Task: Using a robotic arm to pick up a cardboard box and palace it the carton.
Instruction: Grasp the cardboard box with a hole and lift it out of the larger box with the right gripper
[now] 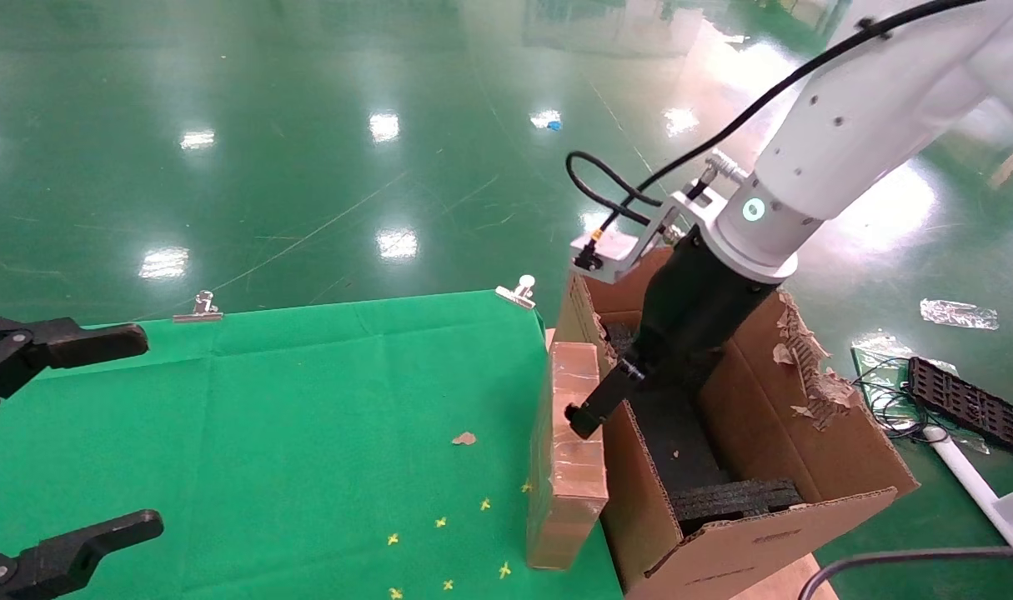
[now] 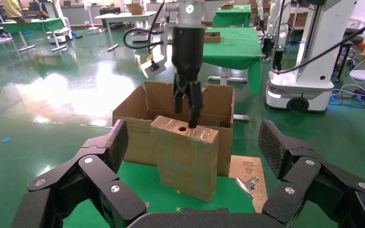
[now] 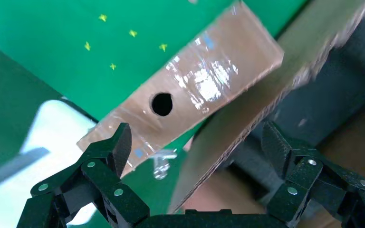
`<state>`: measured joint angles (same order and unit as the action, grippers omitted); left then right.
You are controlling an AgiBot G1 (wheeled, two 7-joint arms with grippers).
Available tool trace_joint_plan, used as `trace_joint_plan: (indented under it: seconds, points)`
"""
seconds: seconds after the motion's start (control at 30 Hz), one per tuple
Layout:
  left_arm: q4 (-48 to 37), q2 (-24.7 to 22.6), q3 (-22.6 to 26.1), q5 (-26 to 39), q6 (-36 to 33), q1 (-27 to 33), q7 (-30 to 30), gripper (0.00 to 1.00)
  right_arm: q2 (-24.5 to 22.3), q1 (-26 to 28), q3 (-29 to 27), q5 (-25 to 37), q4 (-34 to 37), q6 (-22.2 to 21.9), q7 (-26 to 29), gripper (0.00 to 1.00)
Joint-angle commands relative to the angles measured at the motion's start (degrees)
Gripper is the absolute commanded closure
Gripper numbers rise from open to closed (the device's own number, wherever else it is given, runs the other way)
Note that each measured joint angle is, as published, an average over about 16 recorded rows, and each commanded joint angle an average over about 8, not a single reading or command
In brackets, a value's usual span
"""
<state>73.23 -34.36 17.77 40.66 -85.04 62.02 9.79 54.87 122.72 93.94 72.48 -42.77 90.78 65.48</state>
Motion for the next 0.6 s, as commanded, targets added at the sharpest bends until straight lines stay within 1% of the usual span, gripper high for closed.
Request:
trace_joint_plan:
  seconds: [0.03,0.17,0.27,0.5,0.53,0.57,0.6]
  points:
    - [0.0,0.0,0.0,0.0,0.0,0.0,0.0,0.0,1.3,-0.8,1.1,-1.7,4.1,0.2,1.8,0.0]
    - [0.0,0.0,0.0,0.0,0.0,0.0,0.0,0.0,2.6,-2.1,2.2,-5.7,9.7,0.3,1.8,0.0]
    - [0.0,0.0,0.0,0.0,0.0,0.0,0.0,0.0,3.6,-2.7,3.3,-7.7,12.6,0.3,1.3,0.0]
    - [0.0,0.0,0.0,0.0,0.0,0.0,0.0,0.0,6.4,-4.1,6.6,-9.9,16.7,0.4,1.2,0.0]
    - [0.0,0.0,0.0,0.0,0.0,0.0,0.0,0.0,6.7,-4.3,7.1,-10.2,17.0,0.4,1.2,0.06]
    - [0.0,0.0,0.0,0.0,0.0,0.0,0.0,0.0,7.1,-4.4,7.6,-10.4,17.3,0.4,1.1,0.15]
    - [0.0,0.0,0.0,0.0,0.0,0.0,0.0,0.0,7.4,-4.4,8.2,-10.7,17.5,0.5,1.1,0.28]
